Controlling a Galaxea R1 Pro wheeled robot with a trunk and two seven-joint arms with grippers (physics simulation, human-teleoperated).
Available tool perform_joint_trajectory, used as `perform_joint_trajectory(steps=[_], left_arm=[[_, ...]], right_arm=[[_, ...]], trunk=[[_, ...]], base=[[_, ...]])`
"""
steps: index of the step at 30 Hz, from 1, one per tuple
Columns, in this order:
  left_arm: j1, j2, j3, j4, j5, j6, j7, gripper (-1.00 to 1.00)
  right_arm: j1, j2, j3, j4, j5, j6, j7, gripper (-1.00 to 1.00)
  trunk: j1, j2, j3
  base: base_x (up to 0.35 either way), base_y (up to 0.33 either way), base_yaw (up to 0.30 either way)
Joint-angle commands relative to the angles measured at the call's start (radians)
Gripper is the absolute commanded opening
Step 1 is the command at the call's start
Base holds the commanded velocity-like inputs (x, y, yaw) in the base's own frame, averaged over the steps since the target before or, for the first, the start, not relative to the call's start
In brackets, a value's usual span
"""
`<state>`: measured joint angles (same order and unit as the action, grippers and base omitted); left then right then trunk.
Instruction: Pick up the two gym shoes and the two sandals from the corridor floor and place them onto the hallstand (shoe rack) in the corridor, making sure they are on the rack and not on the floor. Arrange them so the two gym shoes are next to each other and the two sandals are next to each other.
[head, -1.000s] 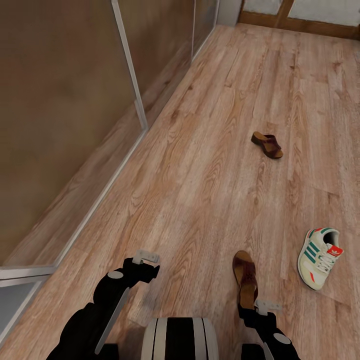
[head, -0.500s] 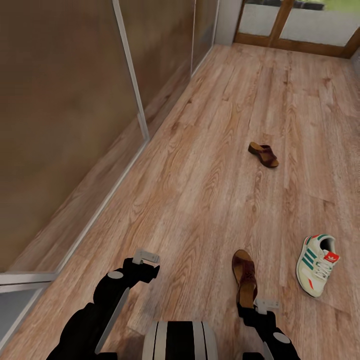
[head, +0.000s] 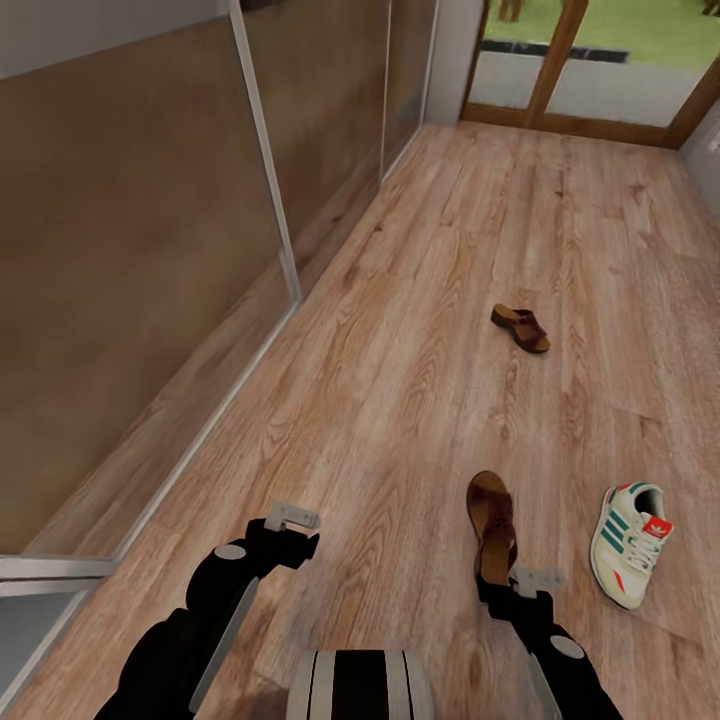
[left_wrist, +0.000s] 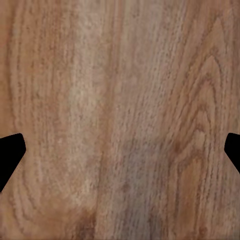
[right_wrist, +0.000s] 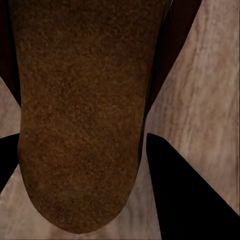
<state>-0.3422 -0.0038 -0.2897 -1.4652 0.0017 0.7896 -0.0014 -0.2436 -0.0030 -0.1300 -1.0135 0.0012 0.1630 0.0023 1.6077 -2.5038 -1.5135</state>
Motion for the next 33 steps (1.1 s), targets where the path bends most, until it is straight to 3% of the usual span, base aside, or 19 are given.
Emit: perform_joint_trajectory(steps=[1, 3, 4, 8, 9, 11, 15, 19, 33], left_arm=[[0.0, 0.0, 0.001, -0.001, 0.001, 0.005, -0.001, 1.0], [0.001, 0.0, 0.003, 0.0, 0.001, 0.005, -0.001, 1.0], [0.024, 0.001, 0.006, 0.0, 0.001, 0.005, -0.002, 1.0], [0.046, 0.001, 0.008, 0.0, 0.001, 0.005, 0.0, 1.0], [0.052, -0.001, 0.009, 0.0, 0.005, 0.005, -0.001, 1.0], [0.053, -0.002, 0.009, 0.0, 0.006, 0.005, -0.002, 1.0], [0.051, -0.002, 0.07, 0.001, 0.007, 0.006, -0.002, 1.0], [0.051, -0.001, 0.092, 0.002, 0.007, 0.006, -0.001, 1.0], [0.041, -0.014, 0.09, 0.009, 0.026, 0.007, 0.002, 1.0]], right_arm=[[0.001, 0.0, 0.0, -0.036, -0.003, 0.043, -0.001, -1.0], [0.001, 0.0, 0.0, -0.095, -0.003, 0.113, -0.001, -1.0], [0.002, 0.001, 0.0, -0.219, -0.004, 0.26, -0.001, -1.0], [0.004, 0.001, 0.0, -0.305, -0.003, 0.352, -0.001, -1.0], [0.006, 0.001, 0.0, -0.338, -0.003, 0.435, -0.002, -1.0], [0.007, 0.0, 0.0, -0.342, -0.003, 0.456, -0.003, -1.0], [0.005, 0.0, 0.0, -0.337, -0.001, 0.471, -0.001, -1.0], [0.004, 0.001, 0.001, -0.337, 0.003, 0.472, -0.003, -1.0], [0.004, 0.001, 0.001, -0.335, 0.0, 0.472, -0.004, -1.0]], trunk=[[-0.001, 0.0, 0.003], [-0.001, 0.001, 0.011], [-0.002, 0.001, 0.015], [-0.004, 0.002, 0.03], [-0.004, 0.002, 0.034], [-0.005, 0.002, 0.042], [-0.007, 0.003, 0.057], [-0.015, 0.018, 0.071], [-0.069, 0.116, 0.115]], base=[[0.0, 0.0, 0.0], [0.0, 0.0, 0.0], [0.0, 0.0, 0.0], [0.0, 0.0, 0.0], [0.0, 0.0, 0.0], [0.0, 0.0, 0.0], [0.0, 0.0, 0.0], [0.0, 0.0, 0.0], [0.0, 0.0, 0.0]])
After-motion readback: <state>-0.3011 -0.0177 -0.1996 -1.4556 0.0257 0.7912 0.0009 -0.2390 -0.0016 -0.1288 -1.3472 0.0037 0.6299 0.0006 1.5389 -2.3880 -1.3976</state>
